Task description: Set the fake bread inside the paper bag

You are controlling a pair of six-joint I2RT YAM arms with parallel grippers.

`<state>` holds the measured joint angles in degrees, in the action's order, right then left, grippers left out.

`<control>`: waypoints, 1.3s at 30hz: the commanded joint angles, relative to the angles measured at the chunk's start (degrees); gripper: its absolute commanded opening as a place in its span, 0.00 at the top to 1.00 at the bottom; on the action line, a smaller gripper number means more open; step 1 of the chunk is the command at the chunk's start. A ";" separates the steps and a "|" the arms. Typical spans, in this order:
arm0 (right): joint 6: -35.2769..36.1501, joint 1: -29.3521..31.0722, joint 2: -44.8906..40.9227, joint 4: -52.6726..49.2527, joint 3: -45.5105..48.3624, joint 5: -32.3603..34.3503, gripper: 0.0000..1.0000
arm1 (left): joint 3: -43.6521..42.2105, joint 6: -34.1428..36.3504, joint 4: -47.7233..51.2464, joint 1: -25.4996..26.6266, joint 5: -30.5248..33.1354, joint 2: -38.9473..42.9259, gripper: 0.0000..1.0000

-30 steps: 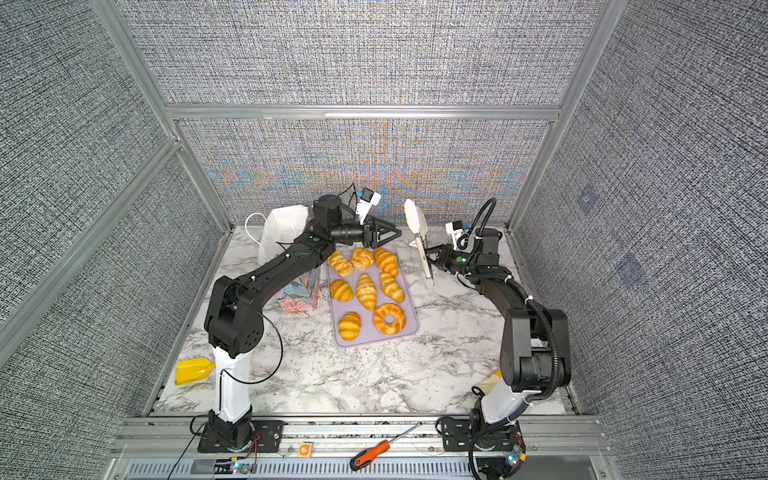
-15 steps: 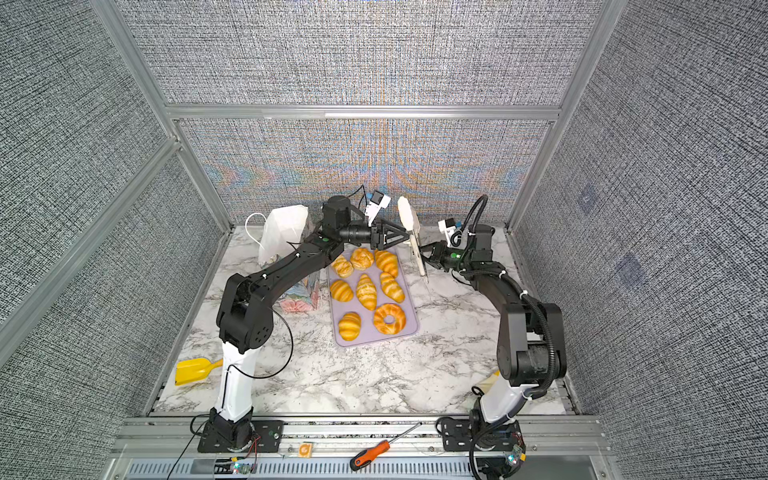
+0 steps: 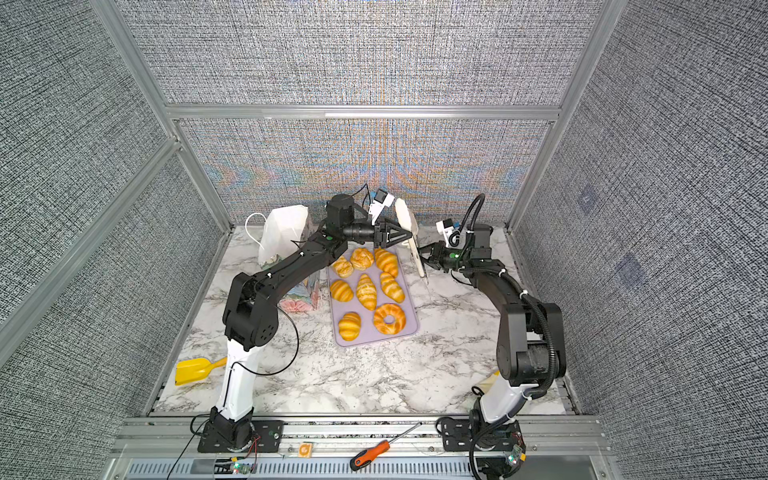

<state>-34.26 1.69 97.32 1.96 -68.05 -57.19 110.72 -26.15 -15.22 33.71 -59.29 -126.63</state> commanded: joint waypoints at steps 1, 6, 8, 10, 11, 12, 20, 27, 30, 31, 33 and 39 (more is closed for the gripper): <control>0.40 0.18 -0.11 0.11 -0.68 -0.81 0.87 | 0.47 0.37 -0.65 0.21 -1.35 -0.28 0.50; 0.12 0.25 -0.02 -0.18 -0.94 -0.96 0.87 | 0.64 0.31 -0.77 0.45 -1.84 -0.55 0.53; -0.02 0.33 -0.05 -0.24 -1.03 -0.93 0.87 | 0.73 0.31 -0.78 0.48 -1.97 -0.46 0.54; 0.03 0.46 -0.18 -0.04 -1.11 -1.00 0.86 | 0.73 0.31 -0.81 0.43 -2.13 -0.46 0.56; -0.01 0.49 -0.11 -0.19 -1.18 -1.00 0.86 | 0.73 0.31 -0.86 0.47 -2.15 -0.35 0.58; 0.07 0.50 -0.17 -0.28 -1.21 -1.07 0.86 | 0.73 0.28 -0.95 0.48 -2.15 -0.46 0.59; -0.85 0.62 -0.46 0.23 -1.47 -1.50 0.86 | 0.82 -0.07 -1.54 0.69 -2.66 -0.42 0.67; -0.54 0.64 -0.54 -0.29 -1.65 -1.79 0.85 | 0.71 -1.09 -2.97 0.65 -3.19 -0.57 0.78; -0.37 0.68 -0.47 -0.45 -1.78 -1.79 0.85 | 0.69 -1.12 -3.09 0.65 -3.25 -0.54 0.85; -0.18 0.62 -0.42 -0.78 -1.89 -1.85 0.85 | 0.73 -1.18 -3.18 0.65 -3.25 -0.45 0.87; 0.81 0.62 -0.30 -1.82 -2.25 -1.70 0.84 | 0.73 -1.35 -3.35 0.67 -3.38 -0.46 0.89; 6.01 0.46 -1.45 -6.89 -3.41 0.05 0.78 | -0.31 -2.83 -5.96 0.65 -3.64 -0.20 0.96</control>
<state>-31.38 2.28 96.95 -2.79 -70.83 -58.02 110.85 -28.71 -18.74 34.46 -62.96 -126.96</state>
